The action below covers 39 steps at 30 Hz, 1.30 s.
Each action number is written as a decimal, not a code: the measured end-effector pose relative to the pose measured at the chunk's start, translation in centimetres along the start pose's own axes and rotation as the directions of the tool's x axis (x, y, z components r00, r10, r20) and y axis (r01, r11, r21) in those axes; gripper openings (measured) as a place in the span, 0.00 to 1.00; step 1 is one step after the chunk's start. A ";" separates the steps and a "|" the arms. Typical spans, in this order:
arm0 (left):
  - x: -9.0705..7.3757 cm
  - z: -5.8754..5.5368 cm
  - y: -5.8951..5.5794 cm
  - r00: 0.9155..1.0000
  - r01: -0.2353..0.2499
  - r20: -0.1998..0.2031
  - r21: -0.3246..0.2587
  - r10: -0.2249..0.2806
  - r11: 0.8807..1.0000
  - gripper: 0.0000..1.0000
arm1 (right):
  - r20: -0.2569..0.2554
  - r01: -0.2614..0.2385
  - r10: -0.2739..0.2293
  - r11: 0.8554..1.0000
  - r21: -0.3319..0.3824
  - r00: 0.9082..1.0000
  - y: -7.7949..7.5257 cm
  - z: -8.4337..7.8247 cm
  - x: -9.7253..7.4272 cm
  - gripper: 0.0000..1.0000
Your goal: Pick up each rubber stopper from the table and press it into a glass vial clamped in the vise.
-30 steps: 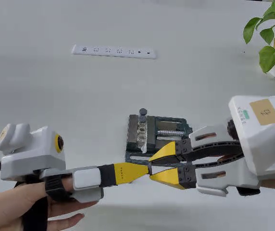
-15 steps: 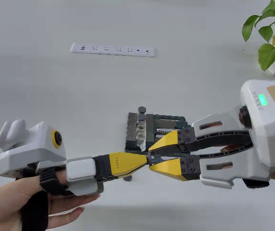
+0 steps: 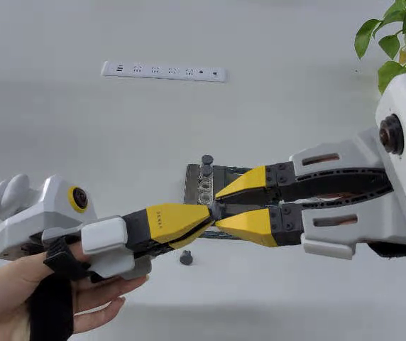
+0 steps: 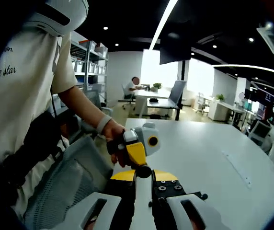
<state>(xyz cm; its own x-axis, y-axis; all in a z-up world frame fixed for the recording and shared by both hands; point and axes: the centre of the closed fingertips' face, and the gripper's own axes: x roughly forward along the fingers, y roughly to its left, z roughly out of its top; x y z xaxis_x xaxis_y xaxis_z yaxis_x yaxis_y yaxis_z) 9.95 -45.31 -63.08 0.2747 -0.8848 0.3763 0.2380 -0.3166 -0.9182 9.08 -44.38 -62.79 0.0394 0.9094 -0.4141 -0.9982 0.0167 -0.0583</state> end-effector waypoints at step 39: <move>0.6 -0.4 -1.7 0.995 0.102 0.021 -0.017 -0.102 0.995 0.04 | 0.079 -0.048 0.038 0.990 0.132 0.996 0.2 1.7 -0.8 0.05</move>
<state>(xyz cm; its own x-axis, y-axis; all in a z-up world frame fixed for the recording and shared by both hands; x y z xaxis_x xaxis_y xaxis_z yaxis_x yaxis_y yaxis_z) 9.36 -45.42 -61.29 0.2682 -0.8407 0.4704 0.2487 -0.4113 -0.8769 8.73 -44.36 -60.93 -0.0021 0.9393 -0.3430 -0.9962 0.0279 0.0824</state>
